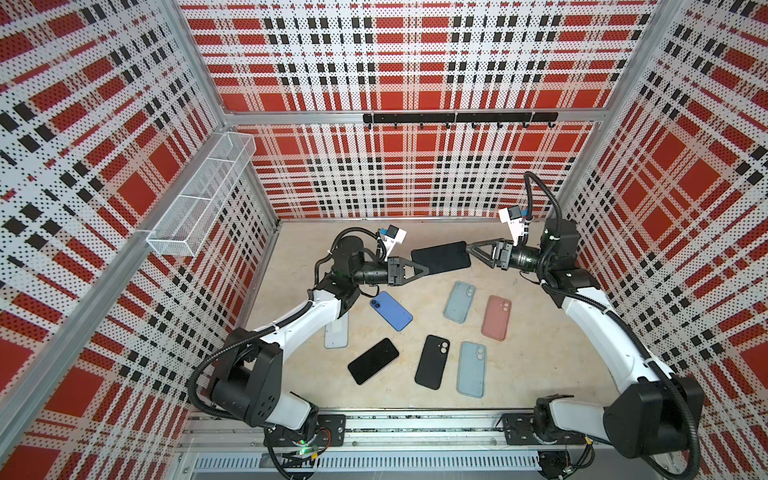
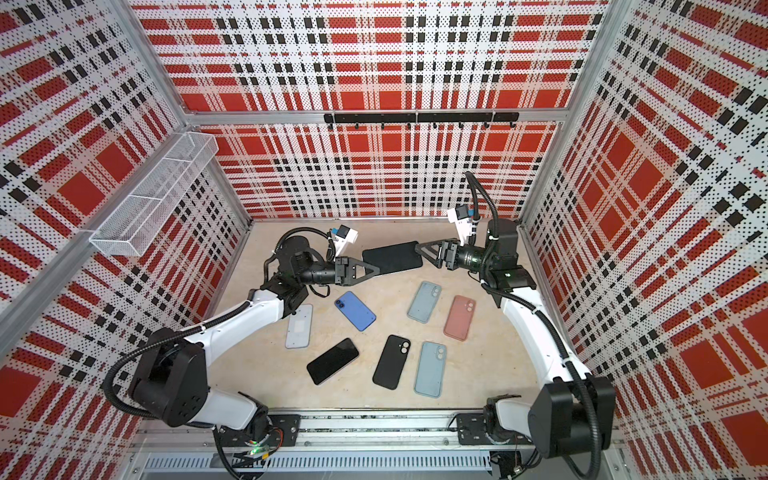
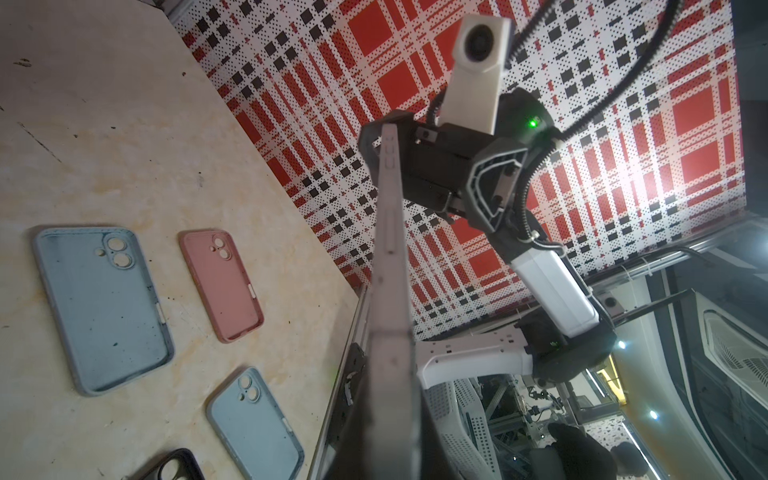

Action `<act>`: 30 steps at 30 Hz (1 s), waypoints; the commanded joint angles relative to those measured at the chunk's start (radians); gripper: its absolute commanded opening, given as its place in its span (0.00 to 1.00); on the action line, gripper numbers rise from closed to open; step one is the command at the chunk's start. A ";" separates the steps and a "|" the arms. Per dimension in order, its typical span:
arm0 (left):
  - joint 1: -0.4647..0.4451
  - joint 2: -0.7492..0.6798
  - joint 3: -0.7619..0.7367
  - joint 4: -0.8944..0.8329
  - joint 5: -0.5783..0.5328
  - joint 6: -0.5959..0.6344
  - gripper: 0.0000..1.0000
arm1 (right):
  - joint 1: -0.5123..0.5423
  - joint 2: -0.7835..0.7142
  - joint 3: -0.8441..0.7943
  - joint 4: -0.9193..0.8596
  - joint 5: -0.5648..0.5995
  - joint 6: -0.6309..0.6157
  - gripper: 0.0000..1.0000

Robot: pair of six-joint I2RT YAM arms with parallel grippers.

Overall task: Put the phone into the phone case
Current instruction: 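Grasp the phone's far end with the right gripper while the left gripper holds it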

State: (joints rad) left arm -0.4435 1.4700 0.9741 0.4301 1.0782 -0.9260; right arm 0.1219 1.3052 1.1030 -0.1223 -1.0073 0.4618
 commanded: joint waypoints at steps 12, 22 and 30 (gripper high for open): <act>-0.026 -0.022 0.056 -0.011 0.054 0.053 0.00 | 0.091 0.077 -0.083 0.368 -0.225 0.227 0.54; -0.029 -0.004 0.073 -0.011 0.064 0.051 0.00 | 0.102 0.108 -0.142 0.682 -0.273 0.455 0.32; -0.030 0.007 0.083 -0.011 0.058 0.049 0.00 | 0.102 0.102 -0.149 0.668 -0.269 0.444 0.19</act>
State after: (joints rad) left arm -0.4675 1.4704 1.0138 0.3733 1.1259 -0.8845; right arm 0.2195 1.4124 0.9604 0.4778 -1.2575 0.9028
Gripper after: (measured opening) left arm 0.118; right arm 0.194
